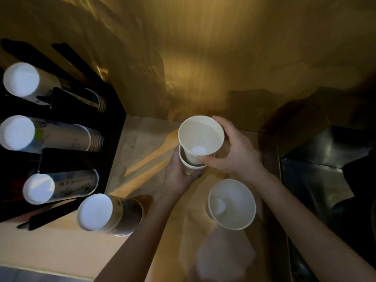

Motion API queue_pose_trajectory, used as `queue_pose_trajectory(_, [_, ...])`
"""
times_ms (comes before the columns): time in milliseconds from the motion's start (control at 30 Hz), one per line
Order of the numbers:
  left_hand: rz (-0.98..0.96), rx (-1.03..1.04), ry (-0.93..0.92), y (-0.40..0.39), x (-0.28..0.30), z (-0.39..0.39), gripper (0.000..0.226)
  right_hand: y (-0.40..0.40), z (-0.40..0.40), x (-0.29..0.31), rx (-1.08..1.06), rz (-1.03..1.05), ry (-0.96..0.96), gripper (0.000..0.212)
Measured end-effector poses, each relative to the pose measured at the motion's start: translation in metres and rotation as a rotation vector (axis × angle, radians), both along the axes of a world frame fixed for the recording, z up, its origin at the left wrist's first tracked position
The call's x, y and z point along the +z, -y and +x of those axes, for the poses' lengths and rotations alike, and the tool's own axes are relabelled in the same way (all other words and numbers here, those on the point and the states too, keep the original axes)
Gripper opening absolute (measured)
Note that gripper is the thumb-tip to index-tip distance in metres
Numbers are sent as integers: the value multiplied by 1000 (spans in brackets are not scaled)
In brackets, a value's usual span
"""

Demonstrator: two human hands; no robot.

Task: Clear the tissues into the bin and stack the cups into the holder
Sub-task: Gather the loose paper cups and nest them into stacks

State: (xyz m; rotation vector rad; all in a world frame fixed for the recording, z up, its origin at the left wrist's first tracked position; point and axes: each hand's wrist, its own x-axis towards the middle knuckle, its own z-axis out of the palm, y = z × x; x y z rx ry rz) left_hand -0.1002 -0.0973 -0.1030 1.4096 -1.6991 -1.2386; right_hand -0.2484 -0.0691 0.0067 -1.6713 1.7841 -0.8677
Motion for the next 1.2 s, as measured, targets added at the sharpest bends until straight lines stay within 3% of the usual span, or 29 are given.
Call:
queue_pose_trajectory(200, [-13,13,28,-2,4,-3,92,2,2,-16,73,115,-57,84])
queue_pose_trajectory(433, [-7,35,5,-3,3,-3,91,9,-9,-25,138,231,-257,86])
queue_pose_trajectory(600, [14,35,7,-3,9,-5,91,-1,-9,-5,83,397,-97,82])
queue_pose_trajectory(733, [22,80,16,-11,17,3,89,-39,-1,20,26,377,55,72])
queue_pose_trajectory(933, [35,150,9,-46,18,25,93,-92,22,11,92,450,-438,113])
queue_pose_trajectory(1067, [44,177,20,-70,15,35,93,-101,22,-1,5,372,-406,98])
queue_pose_trajectory(1200, [59,168,53,-91,16,42,93,-99,12,-2,-63,337,-375,99])
